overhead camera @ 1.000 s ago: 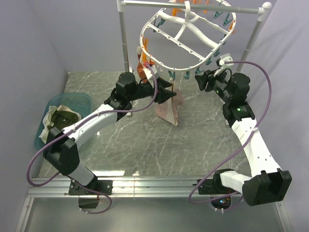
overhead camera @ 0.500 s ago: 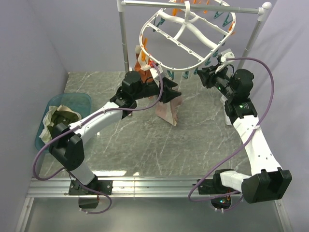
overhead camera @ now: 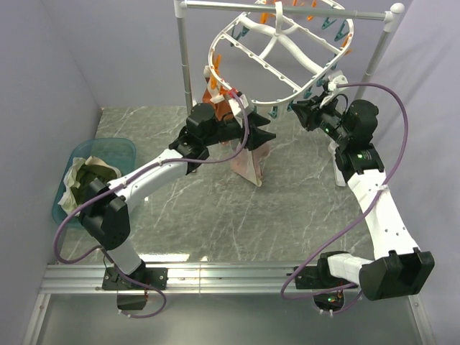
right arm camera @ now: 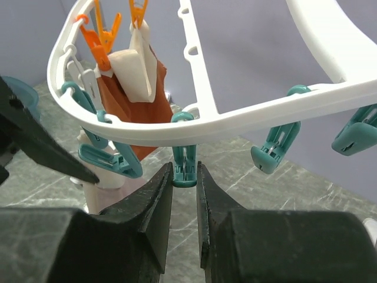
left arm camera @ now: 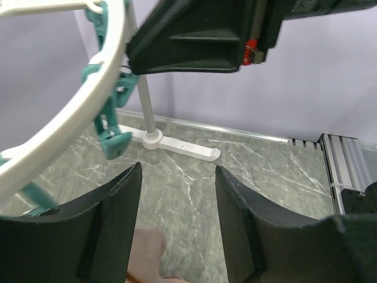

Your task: Clip the underwear to the hanger

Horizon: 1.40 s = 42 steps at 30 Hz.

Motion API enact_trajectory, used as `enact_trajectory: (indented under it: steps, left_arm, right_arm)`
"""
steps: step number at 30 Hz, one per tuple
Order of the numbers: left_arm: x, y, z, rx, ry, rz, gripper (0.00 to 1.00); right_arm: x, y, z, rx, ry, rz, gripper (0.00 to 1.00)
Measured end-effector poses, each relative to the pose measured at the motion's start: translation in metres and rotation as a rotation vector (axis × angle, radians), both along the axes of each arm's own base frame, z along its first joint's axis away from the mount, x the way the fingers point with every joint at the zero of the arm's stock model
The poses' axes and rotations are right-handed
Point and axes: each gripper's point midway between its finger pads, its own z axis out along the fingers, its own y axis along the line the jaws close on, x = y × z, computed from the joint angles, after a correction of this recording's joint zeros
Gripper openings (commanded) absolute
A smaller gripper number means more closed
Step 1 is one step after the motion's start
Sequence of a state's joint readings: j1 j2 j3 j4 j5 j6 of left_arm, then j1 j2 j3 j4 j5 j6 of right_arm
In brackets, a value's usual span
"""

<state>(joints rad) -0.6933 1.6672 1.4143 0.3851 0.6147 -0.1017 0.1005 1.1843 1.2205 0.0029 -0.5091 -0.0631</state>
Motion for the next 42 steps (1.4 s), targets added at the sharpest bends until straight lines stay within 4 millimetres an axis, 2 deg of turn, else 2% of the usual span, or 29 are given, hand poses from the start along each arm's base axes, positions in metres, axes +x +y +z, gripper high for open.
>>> enact_trajectory:
  steps: [5, 10, 15, 22, 26, 33, 42]
  left_arm:
    - [-0.009, -0.012, 0.001, 0.005, -0.047, -0.005, 0.57]
    - [-0.011, -0.028, 0.004, 0.01, -0.129, 0.055, 0.57]
    - [-0.013, -0.035, 0.012, -0.004, -0.179, 0.111, 0.56]
    - [0.011, -0.038, 0.013, -0.012, -0.178, 0.202, 0.55]
    - [0.021, -0.043, 0.009, -0.008, -0.167, 0.228, 0.55]
    - [0.032, -0.047, -0.002, 0.008, -0.145, 0.257, 0.56]
    - [0.039, -0.051, 0.003, -0.005, -0.133, 0.281, 0.55]
  right_arm:
    - [-0.002, 0.0, 0.005, 0.023, 0.014, -0.003, 0.0]
    - [-0.001, -0.002, 0.006, 0.067, 0.058, -0.032, 0.0]
    - [-0.001, -0.005, 0.006, 0.101, 0.098, -0.06, 0.0]
    - [-0.003, -0.005, -0.001, 0.114, 0.156, -0.075, 0.0]
    - [-0.005, -0.005, 0.003, 0.12, 0.174, -0.083, 0.0]
    - [-0.007, -0.002, 0.001, 0.135, 0.196, -0.084, 0.0]
    - [-0.009, 0.004, 0.001, 0.149, 0.207, -0.072, 0.0]
